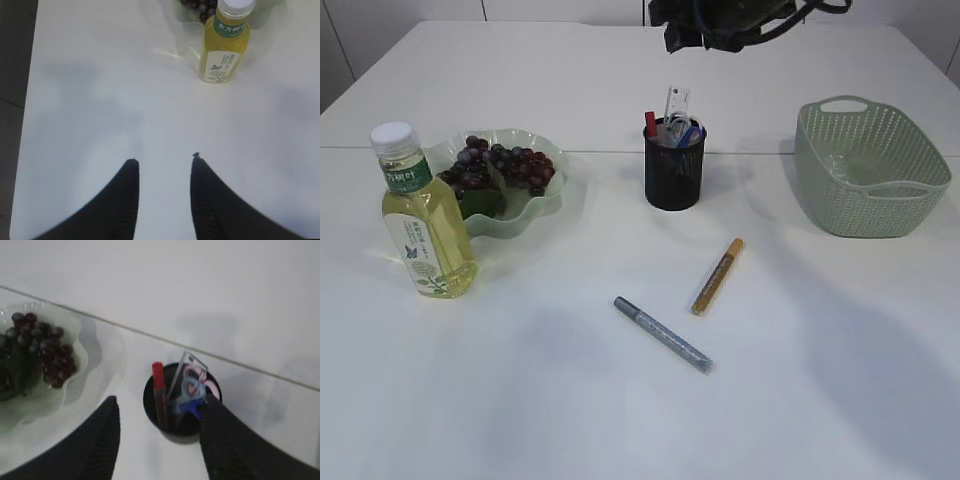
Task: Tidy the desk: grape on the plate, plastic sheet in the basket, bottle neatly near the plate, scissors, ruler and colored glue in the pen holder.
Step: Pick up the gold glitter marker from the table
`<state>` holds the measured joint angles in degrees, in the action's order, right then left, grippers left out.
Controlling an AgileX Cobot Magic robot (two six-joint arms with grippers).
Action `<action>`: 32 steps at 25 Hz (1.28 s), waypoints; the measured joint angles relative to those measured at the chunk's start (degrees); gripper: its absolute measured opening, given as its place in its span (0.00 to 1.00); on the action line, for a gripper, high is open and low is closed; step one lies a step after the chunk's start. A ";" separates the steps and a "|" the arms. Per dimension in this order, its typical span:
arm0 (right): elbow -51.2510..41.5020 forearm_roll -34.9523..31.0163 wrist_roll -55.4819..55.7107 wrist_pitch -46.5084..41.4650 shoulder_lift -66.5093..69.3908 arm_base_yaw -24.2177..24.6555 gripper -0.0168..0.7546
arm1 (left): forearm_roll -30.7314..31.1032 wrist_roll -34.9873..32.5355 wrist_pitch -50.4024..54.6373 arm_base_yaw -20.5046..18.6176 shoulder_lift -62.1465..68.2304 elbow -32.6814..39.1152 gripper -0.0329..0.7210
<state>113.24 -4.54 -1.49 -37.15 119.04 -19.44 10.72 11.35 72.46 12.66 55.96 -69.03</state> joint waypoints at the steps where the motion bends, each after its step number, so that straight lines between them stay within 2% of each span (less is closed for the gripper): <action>1: 1.47 -0.16 0.00 -4.17 -0.13 0.00 0.56 | 0.00 0.00 0.00 0.00 0.00 0.00 0.38; 7: 8.11 -0.28 1.49 -27.40 -0.26 0.00 0.56 | -1.19 0.00 0.00 0.00 0.00 0.00 0.38; 9: 9.02 -0.28 2.34 -32.25 -0.26 0.00 0.56 | -1.85 0.00 0.00 0.00 0.00 0.00 0.38; 21: 6.86 -4.86 6.11 -34.15 -1.77 0.00 0.56 | -3.34 0.00 0.00 0.00 0.00 0.00 0.38; 27: -4.33 -5.02 12.70 -34.15 -5.47 0.00 0.56 | -3.45 0.00 0.00 0.00 0.00 0.00 0.38; 32: -14.42 -8.62 14.73 -34.15 -5.83 -0.28 0.56 | -3.45 0.00 0.00 0.00 0.00 0.00 0.37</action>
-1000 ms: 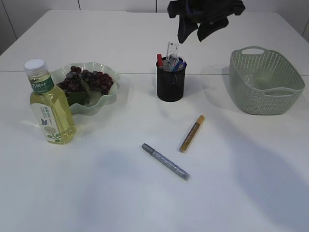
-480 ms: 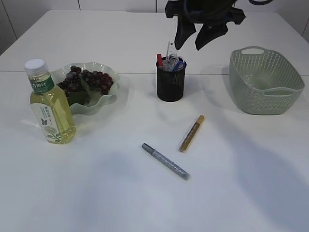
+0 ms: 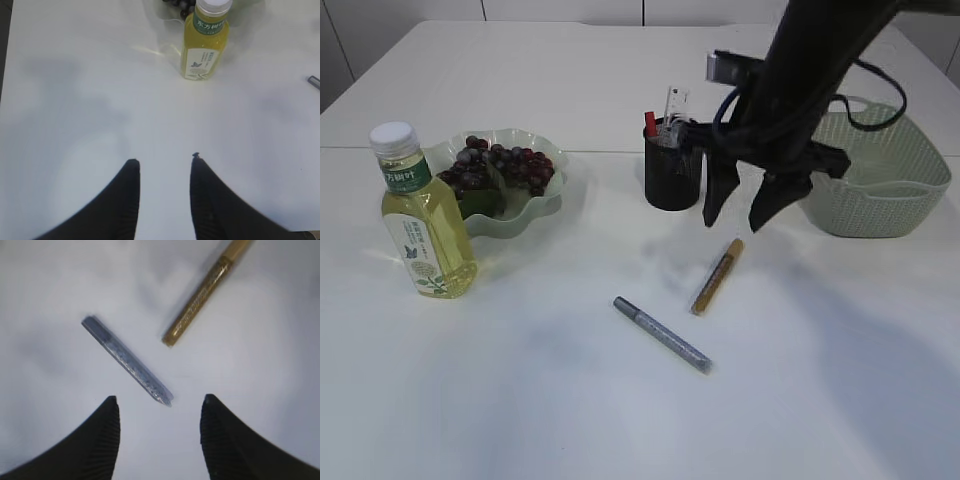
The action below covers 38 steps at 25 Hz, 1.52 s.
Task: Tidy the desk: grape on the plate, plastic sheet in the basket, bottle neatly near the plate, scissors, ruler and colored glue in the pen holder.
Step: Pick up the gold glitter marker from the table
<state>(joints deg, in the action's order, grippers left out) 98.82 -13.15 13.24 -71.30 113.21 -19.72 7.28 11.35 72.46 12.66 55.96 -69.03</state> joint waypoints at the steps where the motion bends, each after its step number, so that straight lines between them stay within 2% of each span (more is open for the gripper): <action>1: -1.42 -0.03 0.09 0.11 0.00 -0.04 0.56 | 0.00 0.00 0.00 0.00 0.00 0.00 0.37; 8: -2.88 0.30 1.40 0.57 0.62 -0.04 0.56 | -0.09 0.00 0.00 0.00 0.00 0.00 0.37; 12: -2.97 0.55 10.22 0.99 2.35 -0.04 0.56 | -0.09 0.00 0.00 0.00 0.00 0.00 0.37; 16: -2.97 0.91 18.25 5.98 4.03 -0.04 0.56 | -0.09 0.00 0.00 0.00 0.00 0.00 0.37; 21: -2.73 1.79 24.00 9.31 6.93 -0.04 0.56 | -0.35 0.00 0.00 0.00 0.00 0.00 0.37; 29: -2.36 2.46 26.14 12.19 10.31 -0.04 0.56 | -0.47 0.00 0.00 0.00 0.00 0.00 0.37; 38: 2.77 2.78 26.78 11.84 14.89 -0.04 0.56 | -0.47 0.00 0.00 0.00 0.00 0.00 0.37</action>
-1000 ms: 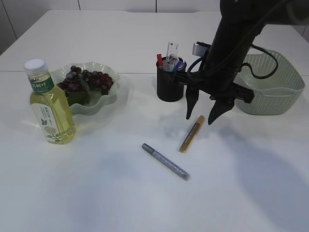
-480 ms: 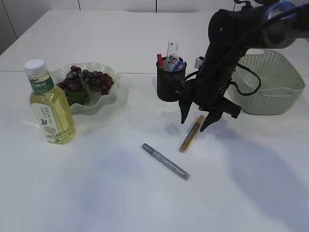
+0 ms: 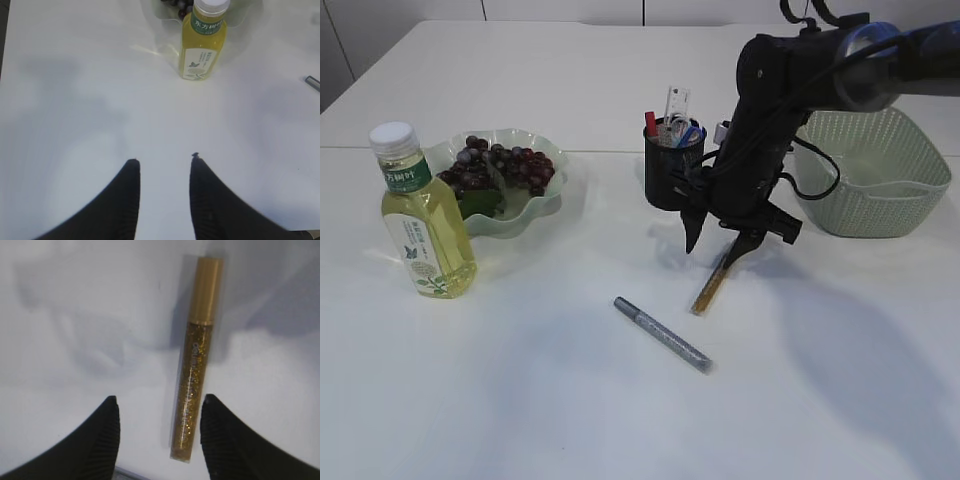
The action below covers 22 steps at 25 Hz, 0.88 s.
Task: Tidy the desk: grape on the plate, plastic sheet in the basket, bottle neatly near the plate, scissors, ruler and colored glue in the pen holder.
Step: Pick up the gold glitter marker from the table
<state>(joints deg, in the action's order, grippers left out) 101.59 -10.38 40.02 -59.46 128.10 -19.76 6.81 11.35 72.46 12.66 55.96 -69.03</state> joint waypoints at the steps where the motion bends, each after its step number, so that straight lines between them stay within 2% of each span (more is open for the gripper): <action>1: 0.41 0.00 0.00 -0.50 0.28 0.00 0.56 | 0.00 0.00 0.00 0.00 0.00 0.00 0.37; 6: 1.52 0.80 0.05 -3.15 2.24 0.00 0.56 | 0.00 0.00 0.00 0.00 0.00 0.00 0.37; 22: 1.54 2.47 0.44 -3.49 2.68 0.00 0.56 | 0.00 0.00 0.00 0.00 0.00 0.00 0.37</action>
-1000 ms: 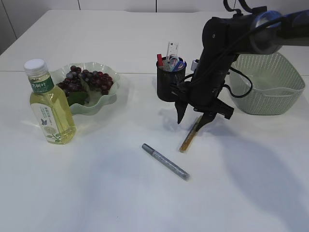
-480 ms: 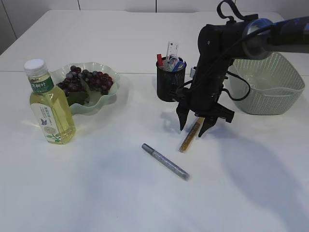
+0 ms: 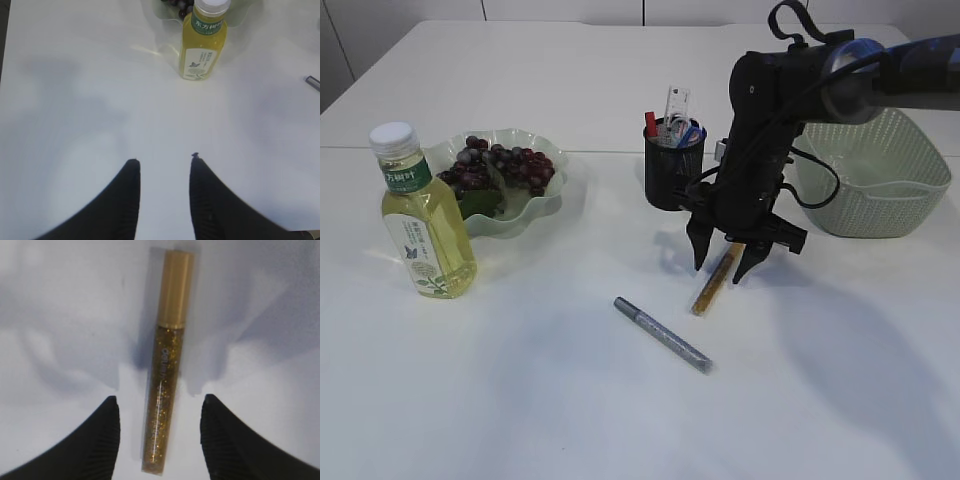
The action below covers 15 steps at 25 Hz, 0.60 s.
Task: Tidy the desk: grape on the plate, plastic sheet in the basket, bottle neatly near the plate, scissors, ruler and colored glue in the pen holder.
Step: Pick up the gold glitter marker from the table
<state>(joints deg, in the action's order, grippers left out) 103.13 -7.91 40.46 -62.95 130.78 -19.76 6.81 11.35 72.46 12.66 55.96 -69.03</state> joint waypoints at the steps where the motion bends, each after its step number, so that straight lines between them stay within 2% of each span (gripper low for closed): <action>1: 0.00 0.11 0.09 0.00 0.00 0.00 0.56 | 0.00 0.00 0.00 0.00 0.00 0.00 0.37; 15: 0.00 0.66 1.79 -0.10 0.00 0.00 0.56 | 0.00 0.00 0.00 0.00 0.00 0.00 0.37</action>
<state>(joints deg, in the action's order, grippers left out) 103.13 -7.25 42.25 -63.05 130.78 -19.76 6.81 11.35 72.46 12.66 55.96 -69.03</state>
